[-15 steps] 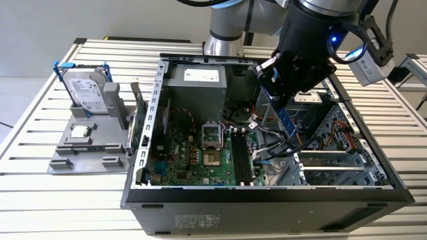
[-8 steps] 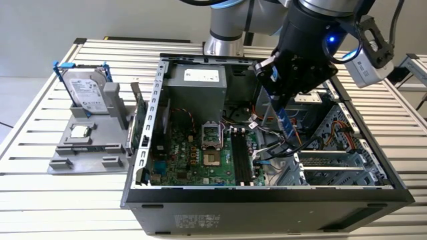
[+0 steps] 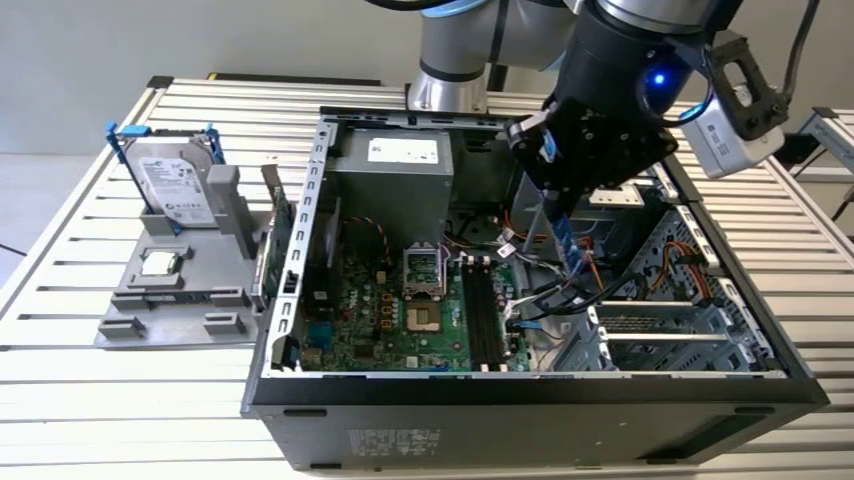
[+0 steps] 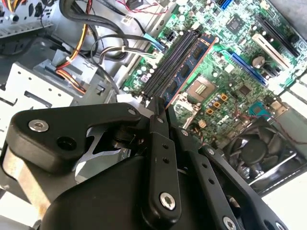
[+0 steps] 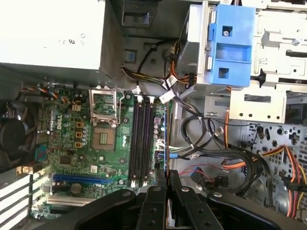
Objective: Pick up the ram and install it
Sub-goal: 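Insert the ram into the slot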
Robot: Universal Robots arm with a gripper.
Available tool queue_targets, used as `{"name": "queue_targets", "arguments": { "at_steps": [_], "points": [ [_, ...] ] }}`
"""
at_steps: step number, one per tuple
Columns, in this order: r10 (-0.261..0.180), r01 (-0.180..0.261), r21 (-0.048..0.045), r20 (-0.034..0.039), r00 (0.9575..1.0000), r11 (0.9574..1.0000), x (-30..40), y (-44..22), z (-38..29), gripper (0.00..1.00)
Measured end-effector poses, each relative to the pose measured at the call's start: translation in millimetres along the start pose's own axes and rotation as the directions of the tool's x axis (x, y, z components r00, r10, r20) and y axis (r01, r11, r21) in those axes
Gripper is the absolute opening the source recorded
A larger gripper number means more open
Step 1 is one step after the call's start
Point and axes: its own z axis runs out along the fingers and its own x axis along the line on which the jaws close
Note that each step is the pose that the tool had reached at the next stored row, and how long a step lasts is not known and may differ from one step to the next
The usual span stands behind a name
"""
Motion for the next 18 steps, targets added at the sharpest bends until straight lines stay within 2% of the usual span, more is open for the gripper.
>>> {"name": "queue_targets", "arguments": {
  "at_steps": [8, 18],
  "points": [
    [0.055, -0.055, 0.0003, 0.0026, 0.9985, 0.9985, 0.0, 0.0, 0.2, 0.0],
    [0.061, -0.061, 0.0003, 0.003, 0.9981, 0.9981, 0.0, 0.0, 0.2, 0.0]
  ]
}}
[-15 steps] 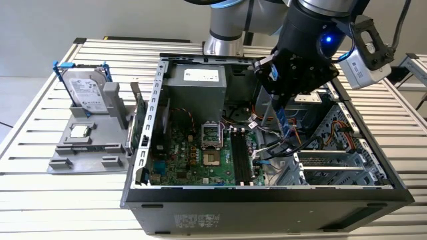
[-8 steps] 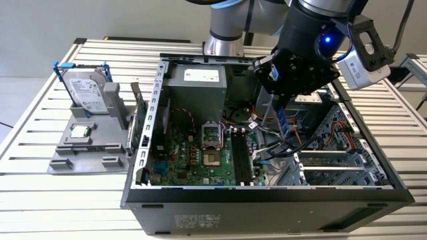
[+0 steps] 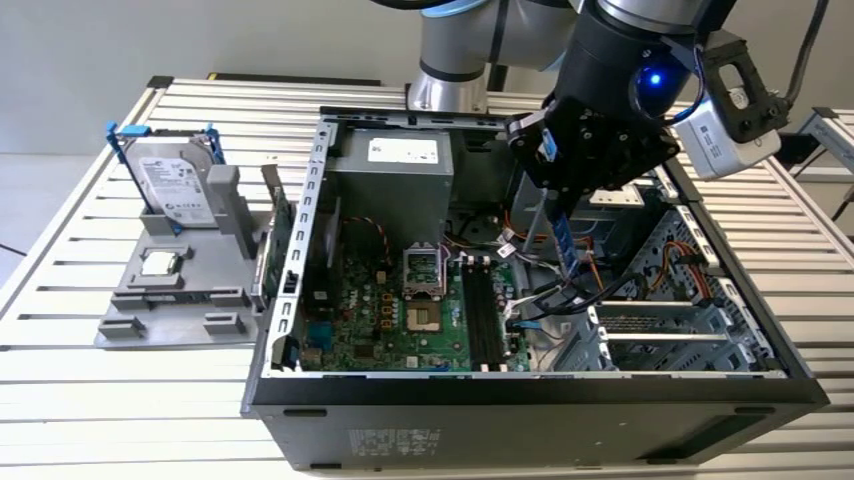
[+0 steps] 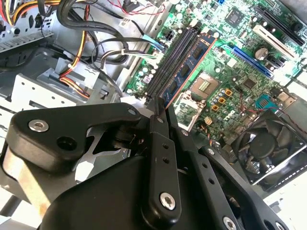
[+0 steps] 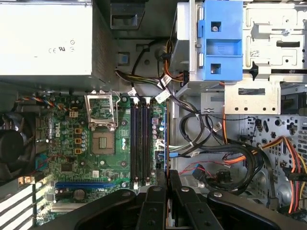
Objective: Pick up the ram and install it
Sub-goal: 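Insert the ram into the slot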
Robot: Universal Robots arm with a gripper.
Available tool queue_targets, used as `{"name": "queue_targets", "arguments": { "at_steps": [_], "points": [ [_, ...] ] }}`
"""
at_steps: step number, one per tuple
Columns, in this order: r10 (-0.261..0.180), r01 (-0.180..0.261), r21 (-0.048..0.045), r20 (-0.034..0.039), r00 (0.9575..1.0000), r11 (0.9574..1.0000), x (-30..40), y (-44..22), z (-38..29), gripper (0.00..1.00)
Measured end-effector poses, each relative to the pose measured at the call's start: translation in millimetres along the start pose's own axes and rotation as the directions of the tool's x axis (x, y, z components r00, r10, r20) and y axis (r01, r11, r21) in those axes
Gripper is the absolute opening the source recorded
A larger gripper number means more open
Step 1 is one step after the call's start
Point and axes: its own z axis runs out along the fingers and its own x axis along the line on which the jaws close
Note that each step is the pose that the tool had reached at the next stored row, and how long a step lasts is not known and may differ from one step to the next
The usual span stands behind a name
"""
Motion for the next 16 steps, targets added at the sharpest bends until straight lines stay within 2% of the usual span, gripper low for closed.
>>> {"name": "queue_targets", "arguments": {
  "at_steps": [6, 16],
  "points": [
    [-0.003, 0.003, -0.003, -0.0002, 1.0, 1.0, 0.1, -0.1, 2.0, 0.0],
    [-0.035, 0.035, -0.0089, -0.0018, 0.9994, 0.9993, 0.1, -0.3, 6.9, 0.0]
  ]
}}
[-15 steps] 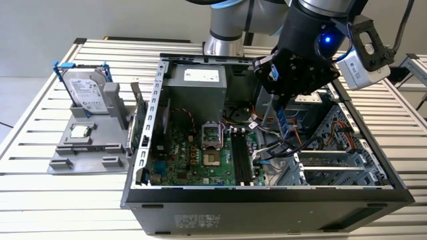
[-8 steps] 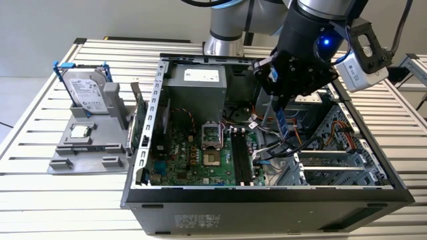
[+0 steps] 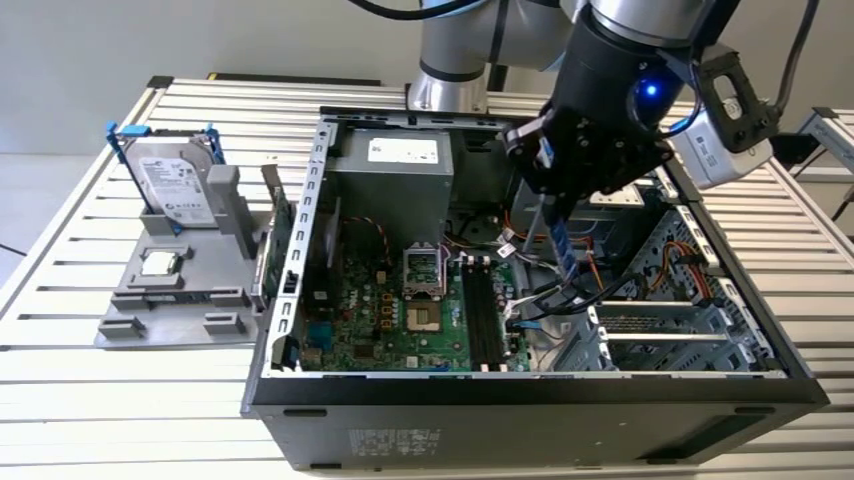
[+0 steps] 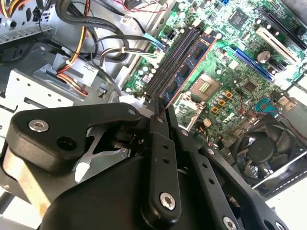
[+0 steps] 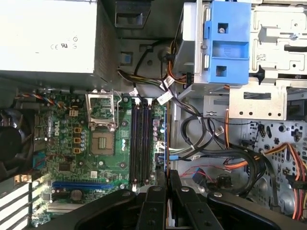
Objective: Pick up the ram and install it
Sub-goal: 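Insert the ram into the slot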
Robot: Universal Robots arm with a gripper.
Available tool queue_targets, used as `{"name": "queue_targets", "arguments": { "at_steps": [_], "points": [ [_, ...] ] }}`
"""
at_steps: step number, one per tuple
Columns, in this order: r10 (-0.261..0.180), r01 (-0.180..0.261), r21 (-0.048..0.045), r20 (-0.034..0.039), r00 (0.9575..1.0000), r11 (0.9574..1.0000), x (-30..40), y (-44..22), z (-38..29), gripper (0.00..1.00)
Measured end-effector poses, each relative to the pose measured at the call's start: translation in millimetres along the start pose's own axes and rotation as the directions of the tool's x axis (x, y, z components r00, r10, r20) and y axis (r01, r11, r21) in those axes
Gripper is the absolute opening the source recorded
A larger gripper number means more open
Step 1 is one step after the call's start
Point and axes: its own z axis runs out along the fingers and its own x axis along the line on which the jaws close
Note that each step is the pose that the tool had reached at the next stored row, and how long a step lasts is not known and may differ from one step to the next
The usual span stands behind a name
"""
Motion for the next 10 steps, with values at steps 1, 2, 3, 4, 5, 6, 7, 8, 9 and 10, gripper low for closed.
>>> {"name": "queue_targets", "arguments": {
  "at_steps": [1, 2, 3, 4, 5, 6, 7, 8, 9, 10],
  "points": [
    [0.0, 0.0, 0.0, 0.0, 1.0, 1.0, 0.0, -0.1, 0.5, 0.0],
    [0.0, 0.0, 0.0, 0.0, 1.0, 1.0, 0.0, -0.1, 1.0, 0.0],
    [0.0, 0.0, 0.0001, 0.0, 1.0, 1.0, 0.0, -0.1, 1.6, 0.0],
    [0.0, 0.0, 0.0001, 0.0, 1.0, 1.0, 0.0, -0.2, 2.1, 0.0],
    [0.0, 0.0, 0.0, 0.0, 1.0, 1.0, 0.0, -0.2, 2.7, 0.0],
    [0.0, 0.0, 0.0, 0.0, 1.0, 1.0, 0.0, -0.2, 3.3, 0.0],
    [0.0, 0.0, 0.0001, 0.0, 1.0, 1.0, 0.0, -0.3, 3.9, 0.0],
    [0.001, -0.001, 0.0001, 0.0, 1.0, 1.0, 0.1, -0.3, 4.5, 0.0],
    [0.001, -0.001, 0.0, 0.0001, 1.0, 1.0, 0.0, -0.3, 5.1, 0.0],
    [0.002, -0.002, 0.0, 0.0001, 1.0, 1.0, 0.0, -0.3, 5.7, 0.0]
  ]
}}
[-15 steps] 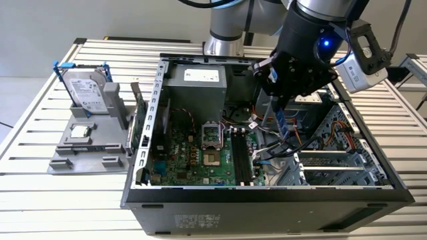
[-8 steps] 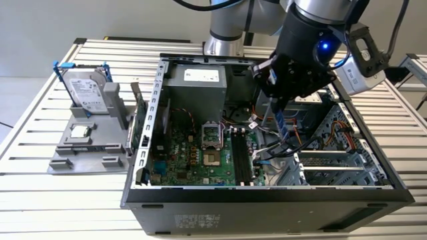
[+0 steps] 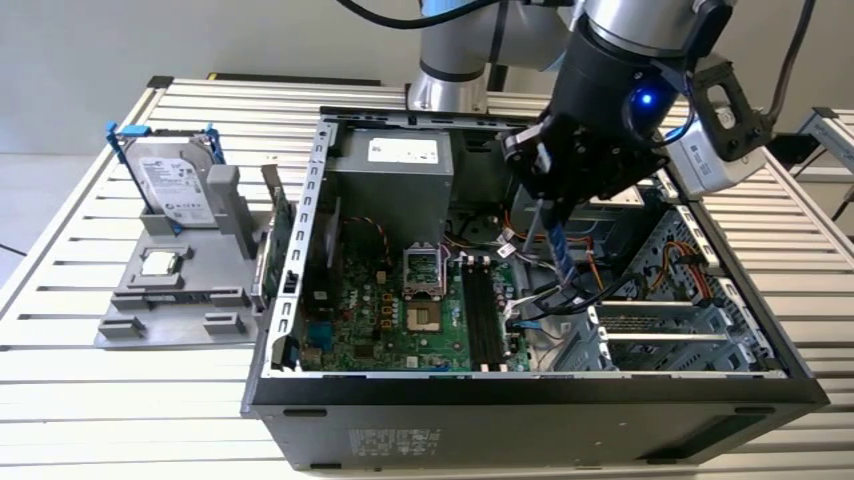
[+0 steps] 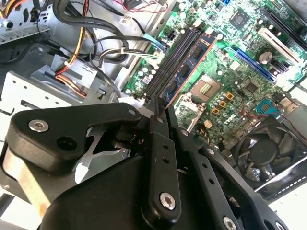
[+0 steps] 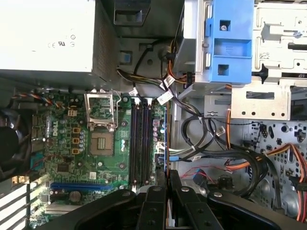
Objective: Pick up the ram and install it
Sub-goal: 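Insert the ram into the slot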
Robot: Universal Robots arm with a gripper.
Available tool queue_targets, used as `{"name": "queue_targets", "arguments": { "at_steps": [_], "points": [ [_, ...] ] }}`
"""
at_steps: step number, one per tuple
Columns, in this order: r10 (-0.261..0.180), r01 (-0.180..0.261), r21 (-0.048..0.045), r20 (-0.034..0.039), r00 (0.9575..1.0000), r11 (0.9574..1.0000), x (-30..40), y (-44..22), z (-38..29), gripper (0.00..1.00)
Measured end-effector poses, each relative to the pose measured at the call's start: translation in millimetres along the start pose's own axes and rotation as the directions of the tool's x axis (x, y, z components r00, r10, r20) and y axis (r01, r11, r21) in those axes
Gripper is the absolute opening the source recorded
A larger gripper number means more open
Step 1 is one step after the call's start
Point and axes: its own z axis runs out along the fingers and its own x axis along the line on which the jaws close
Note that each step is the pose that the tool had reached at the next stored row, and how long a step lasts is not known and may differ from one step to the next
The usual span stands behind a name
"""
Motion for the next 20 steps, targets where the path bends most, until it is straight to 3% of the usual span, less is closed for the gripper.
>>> {"name": "queue_targets", "arguments": {
  "at_steps": [20],
  "points": [
    [0.006, -0.006, 0.0, 0.0, 1.0, 1.0, 0.1, -0.6, 9.6, 0.0]
  ]
}}
